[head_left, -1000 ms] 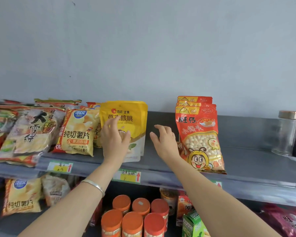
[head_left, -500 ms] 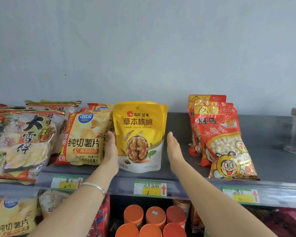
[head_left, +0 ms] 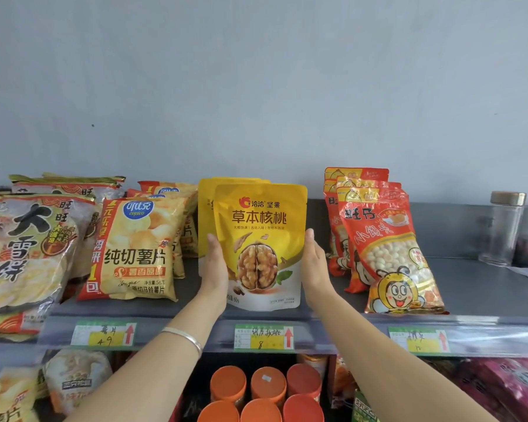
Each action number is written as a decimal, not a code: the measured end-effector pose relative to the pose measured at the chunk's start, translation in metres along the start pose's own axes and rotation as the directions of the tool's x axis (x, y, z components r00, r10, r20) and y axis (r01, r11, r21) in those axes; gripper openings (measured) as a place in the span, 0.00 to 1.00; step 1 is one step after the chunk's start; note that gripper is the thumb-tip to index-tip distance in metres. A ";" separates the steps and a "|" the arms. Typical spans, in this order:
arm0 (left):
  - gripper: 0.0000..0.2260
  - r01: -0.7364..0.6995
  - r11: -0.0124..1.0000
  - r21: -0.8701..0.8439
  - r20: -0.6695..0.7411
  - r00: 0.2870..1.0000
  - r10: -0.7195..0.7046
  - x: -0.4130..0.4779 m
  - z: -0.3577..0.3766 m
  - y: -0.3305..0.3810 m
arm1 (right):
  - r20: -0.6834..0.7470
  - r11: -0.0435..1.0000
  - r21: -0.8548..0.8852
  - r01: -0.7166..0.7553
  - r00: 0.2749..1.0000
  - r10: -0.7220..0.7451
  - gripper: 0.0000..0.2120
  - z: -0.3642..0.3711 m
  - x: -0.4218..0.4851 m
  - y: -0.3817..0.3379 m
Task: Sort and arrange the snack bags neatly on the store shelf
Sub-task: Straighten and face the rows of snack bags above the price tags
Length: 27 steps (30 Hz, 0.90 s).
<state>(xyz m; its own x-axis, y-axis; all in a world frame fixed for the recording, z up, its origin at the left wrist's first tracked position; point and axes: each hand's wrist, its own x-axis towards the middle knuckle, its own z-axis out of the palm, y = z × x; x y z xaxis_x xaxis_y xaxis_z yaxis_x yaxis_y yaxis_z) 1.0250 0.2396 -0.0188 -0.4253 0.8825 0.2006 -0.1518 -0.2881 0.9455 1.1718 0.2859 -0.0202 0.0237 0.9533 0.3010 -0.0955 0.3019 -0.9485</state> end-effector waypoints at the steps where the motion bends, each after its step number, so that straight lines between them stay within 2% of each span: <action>1: 0.30 -0.011 1.000 0.005 0.012 1.000 0.011 -0.002 0.002 0.000 | -0.009 1.000 0.012 -0.002 1.000 0.002 0.23 -0.002 -0.001 -0.001; 3: 0.30 -0.016 0.999 0.029 0.027 1.000 0.015 -0.010 0.008 0.004 | -0.034 1.000 0.030 -0.005 0.999 0.006 0.22 -0.006 -0.002 -0.004; 6: 0.43 -0.003 0.998 0.056 0.022 1.000 0.002 -0.012 0.019 -0.002 | -0.085 0.998 0.065 -0.016 0.996 0.022 0.21 -0.018 -0.004 -0.006; 7: 0.41 0.006 0.998 0.058 0.019 1.000 -0.007 -0.014 0.023 -0.001 | -0.098 0.998 0.066 -0.011 0.995 0.018 0.21 -0.022 -0.004 -0.007; 10: 0.26 -0.024 0.999 0.047 0.044 0.999 0.022 -0.029 0.035 0.007 | -0.104 0.998 0.058 -0.005 0.995 0.011 0.22 -0.034 -0.005 -0.011; 13: 0.24 -0.058 0.997 0.059 0.048 0.997 0.055 -0.032 0.037 0.007 | -0.093 0.998 0.056 -0.016 0.995 0.021 0.24 -0.039 -0.005 -0.013; 14: 0.27 -0.059 0.997 0.049 0.022 0.998 0.058 -0.032 0.037 0.008 | -0.085 0.998 0.059 -0.020 0.996 0.025 0.25 -0.040 -0.007 -0.014; 16: 0.42 -0.079 0.995 0.058 0.030 0.997 0.077 -0.024 0.033 0.000 | -0.083 0.999 0.049 -0.010 0.996 0.014 0.25 -0.042 -0.006 -0.018; 17: 0.45 -0.086 0.994 0.066 0.020 0.996 0.085 -0.018 0.030 -0.004 | -0.084 0.999 0.039 0.014 0.996 -0.010 0.25 -0.043 -0.006 -0.020; 19: 0.38 -0.113 0.991 0.065 0.002 0.994 0.113 -0.015 0.026 -0.002 | -0.098 0.997 -0.005 0.082 0.992 -0.082 0.26 -0.045 -0.004 -0.028; 22: 0.25 -0.226 0.969 0.102 -0.020 0.973 0.229 -0.016 0.019 0.020 | -0.095 0.983 -0.119 0.143 0.983 -0.154 0.26 -0.050 0.005 -0.044; 25: 0.18 -0.293 0.937 0.192 -0.057 0.950 0.308 -0.001 0.009 0.042 | -0.067 0.960 -0.211 0.183 0.977 -0.201 0.21 -0.052 0.013 -0.075; 27: 0.14 -0.353 0.888 0.294 -0.016 0.927 0.374 0.009 0.004 0.060 | -0.019 0.933 -0.276 0.232 0.969 -0.247 0.19 -0.052 0.019 -0.097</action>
<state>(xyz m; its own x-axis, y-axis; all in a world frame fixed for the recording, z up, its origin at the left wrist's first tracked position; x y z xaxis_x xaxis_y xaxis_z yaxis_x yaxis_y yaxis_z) 1.0156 0.2318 0.0407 -0.4654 0.7047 0.5355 0.2778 -0.4582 0.8444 1.2333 0.2750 0.0720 0.0653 0.8492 0.5240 0.1909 0.5048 -0.8419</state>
